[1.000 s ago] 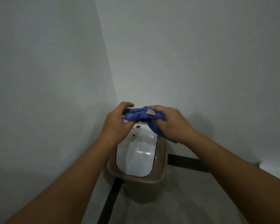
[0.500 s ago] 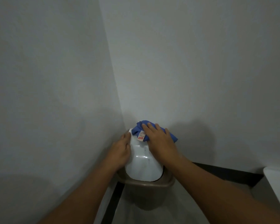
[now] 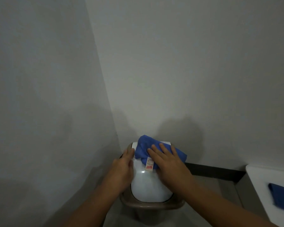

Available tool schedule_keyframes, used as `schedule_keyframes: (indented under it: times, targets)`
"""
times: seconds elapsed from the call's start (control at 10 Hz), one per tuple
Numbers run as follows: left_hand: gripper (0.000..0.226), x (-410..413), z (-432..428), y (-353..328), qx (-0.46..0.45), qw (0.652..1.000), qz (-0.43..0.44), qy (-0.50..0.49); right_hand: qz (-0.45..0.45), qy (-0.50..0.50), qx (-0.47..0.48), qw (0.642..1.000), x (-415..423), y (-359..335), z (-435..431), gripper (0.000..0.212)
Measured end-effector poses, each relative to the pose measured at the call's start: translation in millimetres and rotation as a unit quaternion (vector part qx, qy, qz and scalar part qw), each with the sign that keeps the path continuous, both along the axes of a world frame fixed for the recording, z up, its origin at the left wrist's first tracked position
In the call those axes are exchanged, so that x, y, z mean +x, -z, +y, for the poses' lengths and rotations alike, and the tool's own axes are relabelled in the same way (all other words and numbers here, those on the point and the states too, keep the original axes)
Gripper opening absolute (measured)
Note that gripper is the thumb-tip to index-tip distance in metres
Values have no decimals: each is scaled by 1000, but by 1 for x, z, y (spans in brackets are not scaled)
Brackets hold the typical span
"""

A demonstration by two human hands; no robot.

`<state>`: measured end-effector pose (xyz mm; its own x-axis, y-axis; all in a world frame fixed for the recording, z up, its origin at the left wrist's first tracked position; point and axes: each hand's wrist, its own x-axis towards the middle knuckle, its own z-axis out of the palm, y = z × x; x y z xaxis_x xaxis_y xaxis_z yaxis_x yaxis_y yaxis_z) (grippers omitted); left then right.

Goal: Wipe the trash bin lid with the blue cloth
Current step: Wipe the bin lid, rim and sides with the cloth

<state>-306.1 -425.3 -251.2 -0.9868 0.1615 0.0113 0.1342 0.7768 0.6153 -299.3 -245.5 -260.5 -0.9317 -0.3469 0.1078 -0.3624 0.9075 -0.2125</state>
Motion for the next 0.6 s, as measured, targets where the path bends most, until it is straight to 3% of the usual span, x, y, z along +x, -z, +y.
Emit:
schedule_keyframes:
  times: [0.2,0.3,0.4,0.5,0.6]
  targets:
    - [48,1,1,-6,-22,1000,1,0,10,-62,60,996,42,12,-1,73]
    - [48,7,3,-7,-34,999,14,-2,32,-56,143,988,57,5,-1,81]
    - [49,14,9,-6,-34,999,5,8,-86,-77,73,991,67,-1,9,70]
    - [48,19,10,-10,-24,1000,5,6,-122,-56,-155,979,71,7,27,56]
    - [38,11,5,-18,-38,998,53,0,-32,32,-379,924,64,-28,34,50]
